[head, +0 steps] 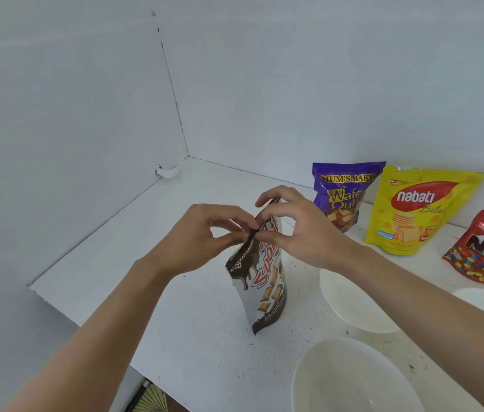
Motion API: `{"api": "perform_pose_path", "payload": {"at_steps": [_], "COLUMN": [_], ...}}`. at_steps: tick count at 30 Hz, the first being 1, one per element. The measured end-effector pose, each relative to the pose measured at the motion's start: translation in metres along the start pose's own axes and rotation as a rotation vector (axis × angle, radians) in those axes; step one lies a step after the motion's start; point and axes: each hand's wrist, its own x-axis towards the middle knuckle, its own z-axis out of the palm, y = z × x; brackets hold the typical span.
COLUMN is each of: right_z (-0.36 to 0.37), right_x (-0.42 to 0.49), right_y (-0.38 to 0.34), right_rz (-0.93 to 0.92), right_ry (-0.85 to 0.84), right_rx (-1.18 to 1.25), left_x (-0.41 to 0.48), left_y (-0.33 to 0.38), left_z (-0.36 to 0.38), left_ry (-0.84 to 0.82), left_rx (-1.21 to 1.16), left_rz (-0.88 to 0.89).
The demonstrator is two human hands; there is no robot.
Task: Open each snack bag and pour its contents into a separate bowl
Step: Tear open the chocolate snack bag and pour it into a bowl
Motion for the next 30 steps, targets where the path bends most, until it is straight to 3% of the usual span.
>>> {"api": "perform_pose_path", "payload": {"at_steps": [9, 16, 23, 30], "right_z": [-0.007, -0.011, -0.031, -0.022], "right_x": [-0.011, -0.016, -0.016, -0.015], "right_y": [0.007, 0.014, 0.028, 0.014], "right_rz": [-0.103, -0.182, -0.107, -0.17], "right_ry": [0.015, 0.046, 0.139, 0.072], "right_rx": [-0.077, -0.129, -0.272, -0.305], "left_x": [0.011, 0.005, 0.003, 0.003], "left_y": [0.003, 0.003, 0.001, 0.004], "left_z": [0.006, -0.005, -0.047, -0.03], "left_ry": [-0.033, -0.011, -0.079, -0.088], "left_rx": [0.182, 0.374, 0.385, 0.38], "left_rz": [0.199, 0.245, 0.265, 0.282]}}
